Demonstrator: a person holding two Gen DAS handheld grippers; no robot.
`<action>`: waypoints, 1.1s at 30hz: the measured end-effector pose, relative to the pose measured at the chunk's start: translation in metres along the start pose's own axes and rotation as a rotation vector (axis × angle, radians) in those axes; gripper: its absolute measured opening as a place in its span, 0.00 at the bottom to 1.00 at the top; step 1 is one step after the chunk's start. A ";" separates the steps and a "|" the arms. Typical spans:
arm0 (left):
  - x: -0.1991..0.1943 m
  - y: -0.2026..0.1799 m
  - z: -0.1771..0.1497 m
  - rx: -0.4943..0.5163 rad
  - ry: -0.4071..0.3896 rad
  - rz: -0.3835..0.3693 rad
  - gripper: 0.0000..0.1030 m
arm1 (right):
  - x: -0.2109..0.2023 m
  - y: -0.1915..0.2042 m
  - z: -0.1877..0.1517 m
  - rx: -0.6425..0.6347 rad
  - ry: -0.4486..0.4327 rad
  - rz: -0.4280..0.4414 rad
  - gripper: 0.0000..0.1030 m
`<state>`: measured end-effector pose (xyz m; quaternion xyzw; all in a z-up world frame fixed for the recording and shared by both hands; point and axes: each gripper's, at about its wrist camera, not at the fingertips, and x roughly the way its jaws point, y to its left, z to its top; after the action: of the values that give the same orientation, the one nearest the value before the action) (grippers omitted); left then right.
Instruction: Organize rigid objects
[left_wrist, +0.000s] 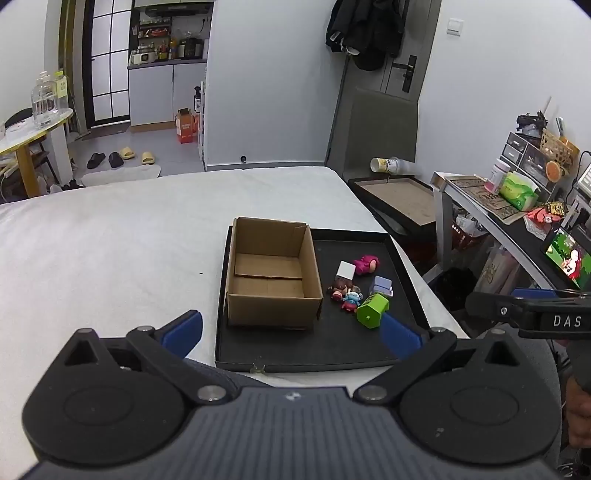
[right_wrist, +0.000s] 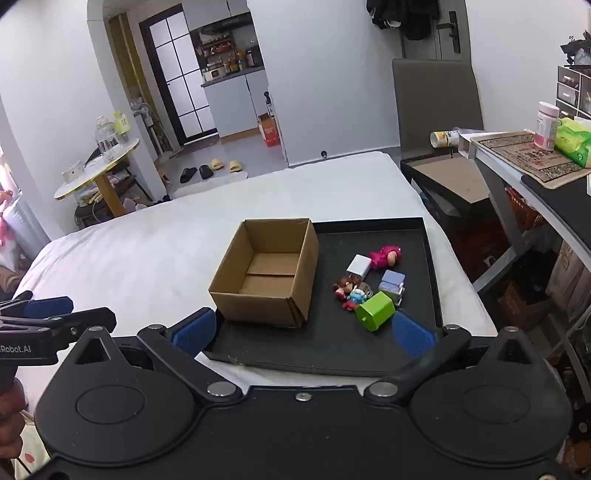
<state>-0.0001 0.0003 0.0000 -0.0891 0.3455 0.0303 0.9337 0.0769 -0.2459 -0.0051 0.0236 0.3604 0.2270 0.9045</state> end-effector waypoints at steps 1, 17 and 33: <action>0.000 0.001 0.000 -0.004 0.003 -0.005 0.99 | 0.000 0.000 0.000 -0.007 -0.006 -0.004 1.00; 0.007 -0.002 0.000 0.016 0.037 0.009 0.99 | -0.001 -0.006 -0.003 0.002 -0.001 -0.006 1.00; 0.004 0.001 0.002 0.009 0.041 0.006 0.99 | 0.000 -0.002 -0.003 -0.015 0.006 -0.003 1.00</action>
<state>0.0042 0.0013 -0.0015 -0.0844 0.3648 0.0297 0.9268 0.0757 -0.2485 -0.0079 0.0155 0.3615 0.2281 0.9039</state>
